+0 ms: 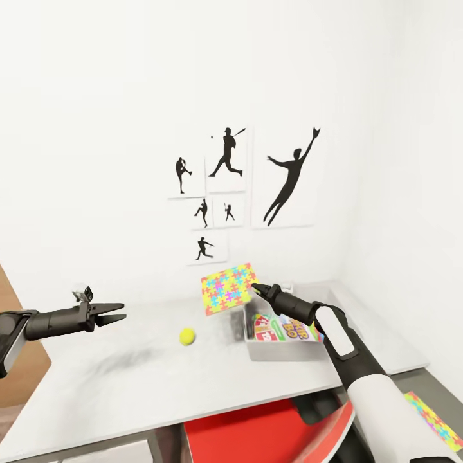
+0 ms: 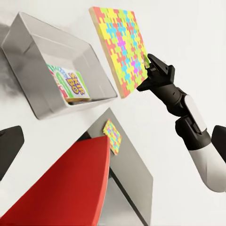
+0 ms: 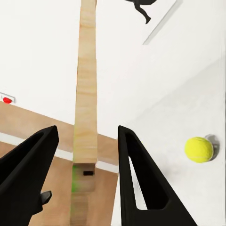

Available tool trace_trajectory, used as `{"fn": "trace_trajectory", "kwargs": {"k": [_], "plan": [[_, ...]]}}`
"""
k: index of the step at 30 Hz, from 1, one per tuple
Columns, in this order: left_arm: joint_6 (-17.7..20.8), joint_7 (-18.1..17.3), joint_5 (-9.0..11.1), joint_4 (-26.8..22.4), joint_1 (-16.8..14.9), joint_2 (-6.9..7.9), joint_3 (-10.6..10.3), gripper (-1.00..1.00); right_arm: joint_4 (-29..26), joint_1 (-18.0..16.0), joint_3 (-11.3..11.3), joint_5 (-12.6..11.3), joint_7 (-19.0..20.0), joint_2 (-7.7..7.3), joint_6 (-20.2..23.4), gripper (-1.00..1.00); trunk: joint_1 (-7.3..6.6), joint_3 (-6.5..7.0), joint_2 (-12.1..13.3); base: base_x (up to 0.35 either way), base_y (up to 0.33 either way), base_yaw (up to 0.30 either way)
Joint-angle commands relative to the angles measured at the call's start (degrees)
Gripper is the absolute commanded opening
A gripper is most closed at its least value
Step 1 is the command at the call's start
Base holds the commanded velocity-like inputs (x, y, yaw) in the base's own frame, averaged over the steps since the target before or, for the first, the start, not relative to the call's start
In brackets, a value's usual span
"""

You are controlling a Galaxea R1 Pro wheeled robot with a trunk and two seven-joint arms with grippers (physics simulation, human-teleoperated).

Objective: Put all the toys in the child's room - the three board games (two on the bed and one on the table), the two jigsaw puzzles on the table, and the tennis ball on the table - inside the toy box on the table in the child's room.

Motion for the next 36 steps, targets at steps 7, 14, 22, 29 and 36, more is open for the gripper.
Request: {"fn": "trace_trajectory", "kwargs": {"k": [7, 14, 22, 29, 36], "plan": [[0.4, -0.2, 0.0, 0.0, 0.0, 0.01, 0.0, 1.00, 0.0, 0.0, 0.1, 0.0, 0.2, -0.04, 0.1, -1.00, 0.05, -0.02, 0.0, 0.130, 0.000, -0.221], [-1.5, -0.2, 0.1, 0.0, 0.0, 0.01, 0.0, 1.00, 0.0, 0.0, 0.0, 0.0, 0.2, -0.04, 0.1, -1.00, 0.05, -0.02, 0.0, 0.007, 0.000, -0.266], [-1.7, -0.2, 0.1, 0.0, 0.0, 0.01, 0.0, 1.00, 0.0, 0.1, 0.0, 0.1, 0.2, -0.04, 0.1, -1.00, 0.05, -0.02, 0.0, 0.097, 0.046, -0.267], [-1.7, -0.2, 0.1, 0.0, 0.0, 0.01, 0.0, 1.00, 0.0, 0.1, 0.0, 0.0, 0.2, -0.08, 0.1, -1.00, 0.05, -0.02, 0.0, 0.094, 0.051, -0.267], [-1.7, -0.2, 0.1, 0.0, 0.0, 0.01, 0.0, 1.00, 0.0, 0.1, 0.0, 0.0, 0.2, -0.04, 0.1, -1.00, 0.05, -0.02, 0.0, 0.044, 0.022, -0.267]]}}
